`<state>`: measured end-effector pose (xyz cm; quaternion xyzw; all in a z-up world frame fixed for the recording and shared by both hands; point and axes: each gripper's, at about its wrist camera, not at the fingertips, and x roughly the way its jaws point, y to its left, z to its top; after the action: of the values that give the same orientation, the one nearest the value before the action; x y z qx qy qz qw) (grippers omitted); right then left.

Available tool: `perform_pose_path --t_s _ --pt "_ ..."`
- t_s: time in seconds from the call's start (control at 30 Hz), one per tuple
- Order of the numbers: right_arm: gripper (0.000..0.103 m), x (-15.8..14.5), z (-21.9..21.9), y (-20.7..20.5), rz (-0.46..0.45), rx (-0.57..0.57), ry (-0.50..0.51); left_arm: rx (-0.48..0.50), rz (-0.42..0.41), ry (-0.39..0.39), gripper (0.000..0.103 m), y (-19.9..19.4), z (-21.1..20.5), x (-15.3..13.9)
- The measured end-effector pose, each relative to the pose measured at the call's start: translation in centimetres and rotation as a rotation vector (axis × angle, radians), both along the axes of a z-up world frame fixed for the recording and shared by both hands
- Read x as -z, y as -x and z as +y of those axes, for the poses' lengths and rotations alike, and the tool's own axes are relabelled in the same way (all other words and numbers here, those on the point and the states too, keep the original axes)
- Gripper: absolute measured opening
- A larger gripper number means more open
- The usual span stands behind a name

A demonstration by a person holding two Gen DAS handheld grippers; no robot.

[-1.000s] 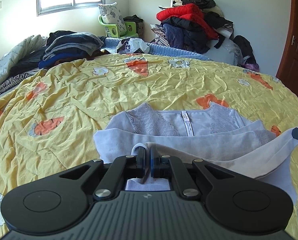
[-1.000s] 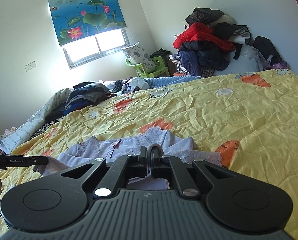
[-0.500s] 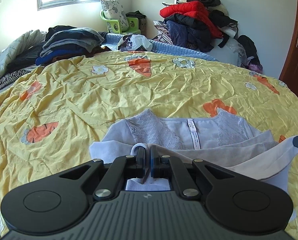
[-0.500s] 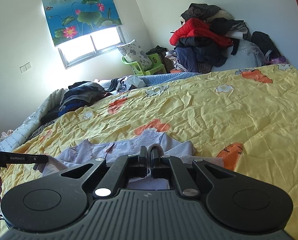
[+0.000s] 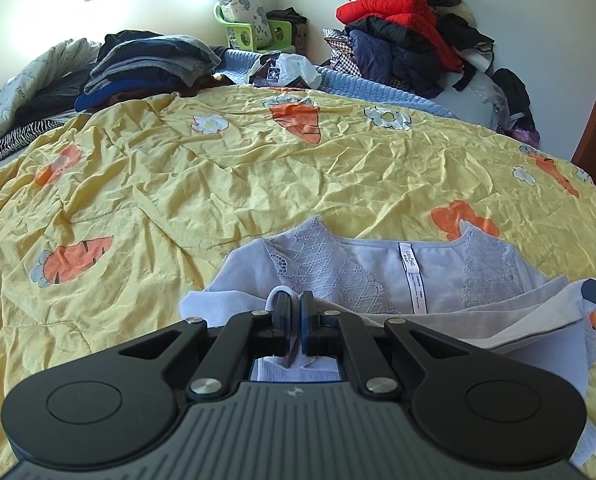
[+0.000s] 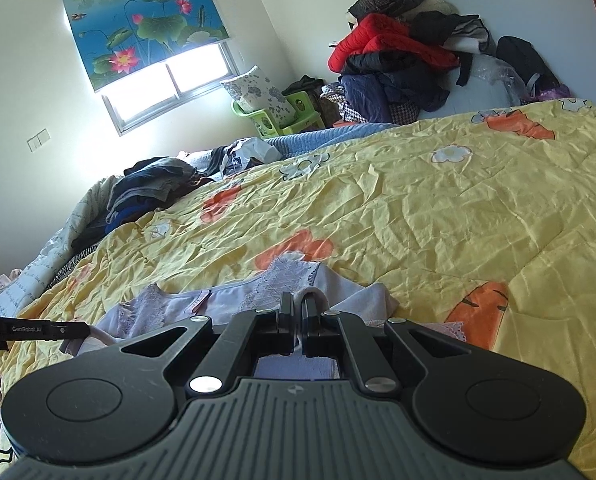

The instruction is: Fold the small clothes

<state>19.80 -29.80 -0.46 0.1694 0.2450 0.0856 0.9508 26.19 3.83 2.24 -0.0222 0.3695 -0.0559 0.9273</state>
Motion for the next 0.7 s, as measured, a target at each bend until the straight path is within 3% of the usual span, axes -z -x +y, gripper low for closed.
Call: perform_pose_path --t_s 0.37,0.7 --pt "0.008 0.1 0.0 -1.9 0.008 0.011 0.018 -0.034 -0.006 -0.015 0.005 -2.1 0.1 0.2" --pt "0.008 0.9 -0.1 -3.2 0.032 0.016 0.006 -0.059 0.042 0.059 0.005 -3.6 1.7 1.2"
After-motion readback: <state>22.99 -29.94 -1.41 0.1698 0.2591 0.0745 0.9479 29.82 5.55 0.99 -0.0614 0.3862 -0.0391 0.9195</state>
